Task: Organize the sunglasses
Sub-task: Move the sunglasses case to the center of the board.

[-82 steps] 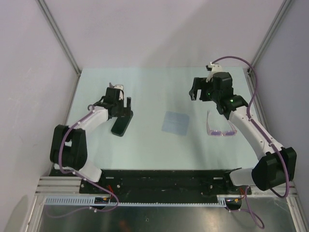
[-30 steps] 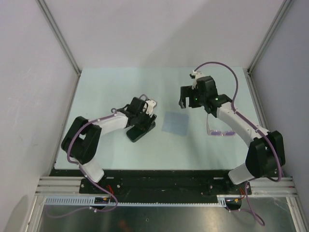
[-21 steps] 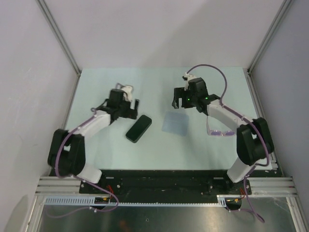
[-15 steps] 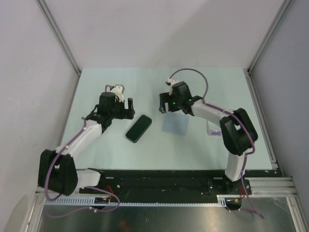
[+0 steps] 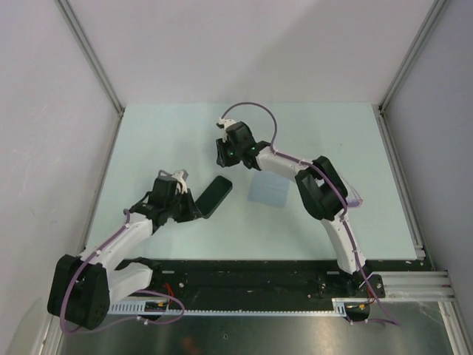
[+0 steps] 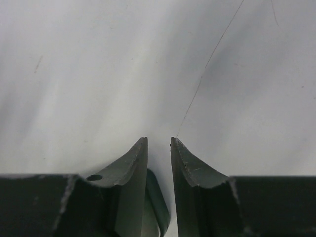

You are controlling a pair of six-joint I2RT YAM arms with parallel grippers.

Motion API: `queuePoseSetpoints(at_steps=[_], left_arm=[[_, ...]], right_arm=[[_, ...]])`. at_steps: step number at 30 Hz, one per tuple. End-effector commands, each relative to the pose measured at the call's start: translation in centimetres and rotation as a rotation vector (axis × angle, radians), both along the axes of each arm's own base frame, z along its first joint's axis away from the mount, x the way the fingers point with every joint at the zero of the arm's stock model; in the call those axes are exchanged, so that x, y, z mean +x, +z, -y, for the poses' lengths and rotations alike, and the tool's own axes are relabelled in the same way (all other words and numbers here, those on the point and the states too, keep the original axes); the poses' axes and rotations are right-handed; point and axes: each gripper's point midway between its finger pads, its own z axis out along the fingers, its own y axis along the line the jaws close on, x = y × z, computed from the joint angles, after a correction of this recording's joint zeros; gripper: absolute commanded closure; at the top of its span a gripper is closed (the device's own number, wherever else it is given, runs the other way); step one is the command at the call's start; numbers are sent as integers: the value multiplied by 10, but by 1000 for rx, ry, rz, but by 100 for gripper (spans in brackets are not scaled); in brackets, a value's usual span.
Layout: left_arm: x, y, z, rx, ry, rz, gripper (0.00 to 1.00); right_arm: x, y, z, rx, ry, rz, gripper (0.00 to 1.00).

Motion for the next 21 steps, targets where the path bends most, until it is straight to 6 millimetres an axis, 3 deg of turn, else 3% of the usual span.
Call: queuePoseSetpoints(at_steps=[1, 2, 8, 16, 18, 21], left_arm=[[-11, 15, 25, -122, -27, -13, 88], [-14, 14, 28, -118, -44, -16, 89], [-28, -13, 42, -36, -123, -93, 90], [14, -25, 48, 32, -58, -100, 91], [20, -27, 47, 39, -20, -112, 92], [25, -28, 39, 57, 51, -103, 93]], right_arm=[[1, -11, -12, -34, 33, -29, 70], [3, -7, -14, -32, 34, -24, 70], [-10, -26, -18, -72, 88, -70, 69], [-29, -43, -13, -131, 118, -102, 68], [-31, -49, -5, -177, 111, -121, 68], [-47, -52, 15, -244, 114, -187, 67]])
